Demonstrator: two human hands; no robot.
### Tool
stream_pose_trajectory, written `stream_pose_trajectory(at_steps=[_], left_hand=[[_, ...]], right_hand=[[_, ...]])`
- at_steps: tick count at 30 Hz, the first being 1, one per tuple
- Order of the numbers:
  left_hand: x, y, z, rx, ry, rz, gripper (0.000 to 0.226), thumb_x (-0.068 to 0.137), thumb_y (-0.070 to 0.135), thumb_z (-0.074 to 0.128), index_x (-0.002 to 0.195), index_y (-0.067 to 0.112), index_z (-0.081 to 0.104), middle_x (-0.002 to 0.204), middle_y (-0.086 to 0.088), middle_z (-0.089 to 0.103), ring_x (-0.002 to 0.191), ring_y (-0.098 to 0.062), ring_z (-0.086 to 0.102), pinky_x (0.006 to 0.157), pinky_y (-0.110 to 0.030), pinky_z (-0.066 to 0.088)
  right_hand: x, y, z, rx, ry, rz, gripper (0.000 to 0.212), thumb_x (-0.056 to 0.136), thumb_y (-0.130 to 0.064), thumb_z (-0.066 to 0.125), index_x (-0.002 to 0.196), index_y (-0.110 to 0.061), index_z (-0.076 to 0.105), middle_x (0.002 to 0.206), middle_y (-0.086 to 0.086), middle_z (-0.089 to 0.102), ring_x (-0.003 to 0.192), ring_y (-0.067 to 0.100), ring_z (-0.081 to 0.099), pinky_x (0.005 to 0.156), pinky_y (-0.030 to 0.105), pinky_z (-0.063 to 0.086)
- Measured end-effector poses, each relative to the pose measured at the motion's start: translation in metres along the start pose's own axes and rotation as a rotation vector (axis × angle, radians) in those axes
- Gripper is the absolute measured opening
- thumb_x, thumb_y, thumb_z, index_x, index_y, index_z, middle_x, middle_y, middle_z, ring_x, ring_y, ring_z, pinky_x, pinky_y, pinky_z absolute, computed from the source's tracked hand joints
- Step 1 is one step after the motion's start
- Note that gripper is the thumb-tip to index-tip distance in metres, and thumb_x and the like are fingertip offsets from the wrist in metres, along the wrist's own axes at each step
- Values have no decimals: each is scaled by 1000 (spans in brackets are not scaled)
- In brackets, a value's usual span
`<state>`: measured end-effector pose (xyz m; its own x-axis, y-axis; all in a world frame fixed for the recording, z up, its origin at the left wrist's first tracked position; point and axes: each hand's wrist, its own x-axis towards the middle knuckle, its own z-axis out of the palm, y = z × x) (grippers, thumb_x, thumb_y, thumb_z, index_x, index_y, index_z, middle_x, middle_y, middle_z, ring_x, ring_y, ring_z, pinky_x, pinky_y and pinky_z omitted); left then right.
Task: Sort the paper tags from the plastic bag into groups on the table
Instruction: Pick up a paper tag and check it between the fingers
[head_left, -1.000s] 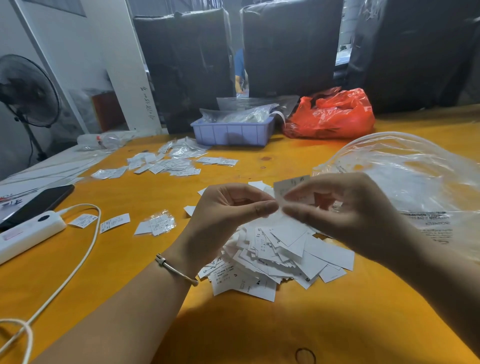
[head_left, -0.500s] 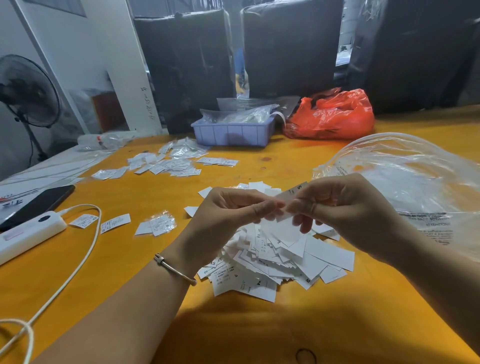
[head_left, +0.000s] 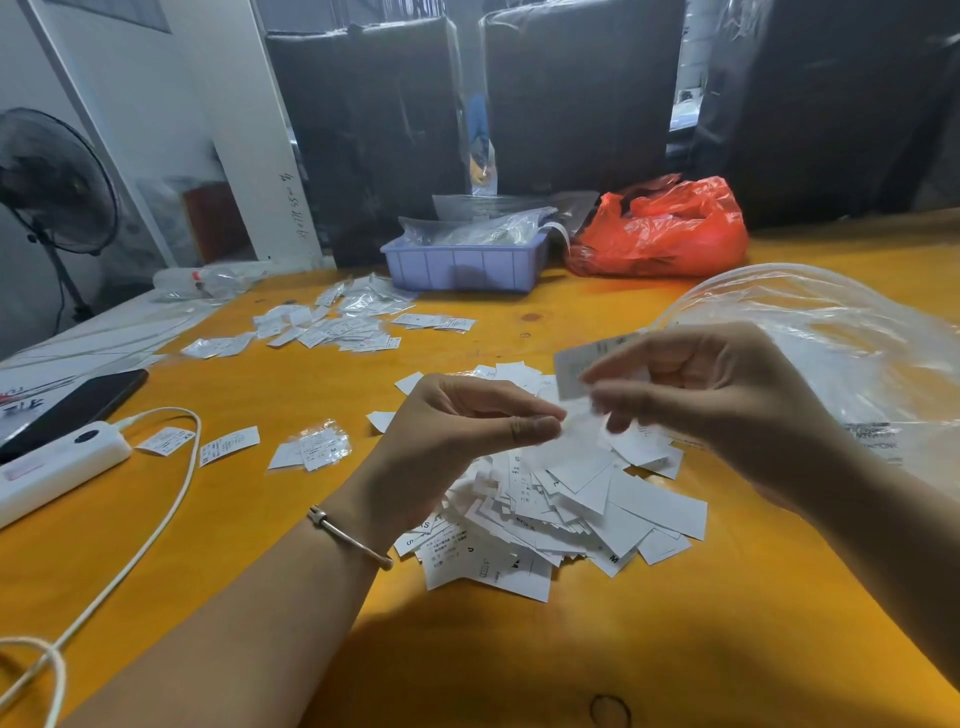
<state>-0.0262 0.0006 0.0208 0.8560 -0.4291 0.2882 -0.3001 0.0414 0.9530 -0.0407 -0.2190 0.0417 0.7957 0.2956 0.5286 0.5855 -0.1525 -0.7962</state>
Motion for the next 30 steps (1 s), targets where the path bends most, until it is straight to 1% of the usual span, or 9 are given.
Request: stream_pose_trajectory(at_steps=[3, 5, 9, 11, 15, 17, 20, 24, 30], left_hand=[[-1, 1, 0, 7, 15, -6, 17, 71, 15, 81, 87, 10, 80, 85, -7, 77, 86, -18, 72, 75, -21, 54], [-1, 1, 1, 11, 18, -8, 18, 70, 16, 79, 87, 9, 80, 86, -7, 77, 86, -18, 72, 75, -21, 54], [-1, 2, 2, 14, 16, -7, 18, 69, 18, 81, 86, 12, 81, 87, -7, 77, 87, -19, 73, 76, -22, 55], [-1, 2, 2, 28, 19, -8, 17, 70, 19, 81, 86, 12, 81, 87, -7, 77, 88, -18, 72, 77, -22, 54], [-1, 3, 3, 45, 17, -19, 16, 71, 19, 82, 85, 12, 81, 87, -6, 77, 89, -18, 72, 77, -23, 55], [-1, 3, 3, 39, 17, -29, 13, 72, 16, 81, 85, 13, 81, 87, -6, 77, 90, -17, 72, 77, -23, 55], [-2, 5, 3, 28, 23, -39, 13, 72, 18, 81, 85, 14, 81, 87, -5, 77, 92, -16, 71, 74, -22, 54], [-2, 6, 2, 38, 36, -67, 7, 74, 18, 77, 78, 22, 82, 88, -4, 77, 94, -14, 71, 73, -22, 54], [-3, 7, 1, 35, 38, -85, 7, 76, 17, 75, 76, 17, 81, 89, -6, 77, 85, -13, 70, 71, -21, 53]], right_hand=[[2, -6, -6, -1, 162, -90, 14, 84, -15, 65, 94, -9, 74, 77, 6, 74, 63, 20, 69, 57, 23, 50], [1, -11, -8, -19, 219, -147, 16, 88, -4, 63, 97, -12, 73, 78, 5, 74, 64, 21, 69, 59, 25, 52], [-3, -19, -3, -252, 163, -225, 36, 89, -4, 62, 124, -15, 61, 81, -5, 70, 70, 13, 68, 62, 19, 55], [-5, -19, 1, -359, 143, -223, 43, 89, -8, 63, 130, -17, 52, 83, -11, 69, 71, 10, 66, 61, 18, 55], [-7, -20, 7, -421, 119, -219, 32, 89, -8, 63, 116, -19, 51, 80, -16, 67, 73, 10, 64, 62, 23, 54], [-7, -19, 8, -466, 107, -232, 28, 90, -6, 63, 113, -16, 52, 81, -17, 66, 73, 11, 62, 63, 24, 52], [-8, -18, 8, -515, 86, -240, 25, 90, -5, 63, 111, -13, 53, 77, -20, 62, 77, 8, 62, 64, 22, 52], [-8, -19, 7, -591, 63, -256, 22, 88, -16, 56, 110, -14, 55, 77, -11, 66, 64, 18, 64, 54, 32, 51], [-6, -16, 7, -637, 10, -233, 23, 88, -19, 51, 110, -15, 57, 75, -12, 61, 62, 14, 59, 51, 37, 51]])
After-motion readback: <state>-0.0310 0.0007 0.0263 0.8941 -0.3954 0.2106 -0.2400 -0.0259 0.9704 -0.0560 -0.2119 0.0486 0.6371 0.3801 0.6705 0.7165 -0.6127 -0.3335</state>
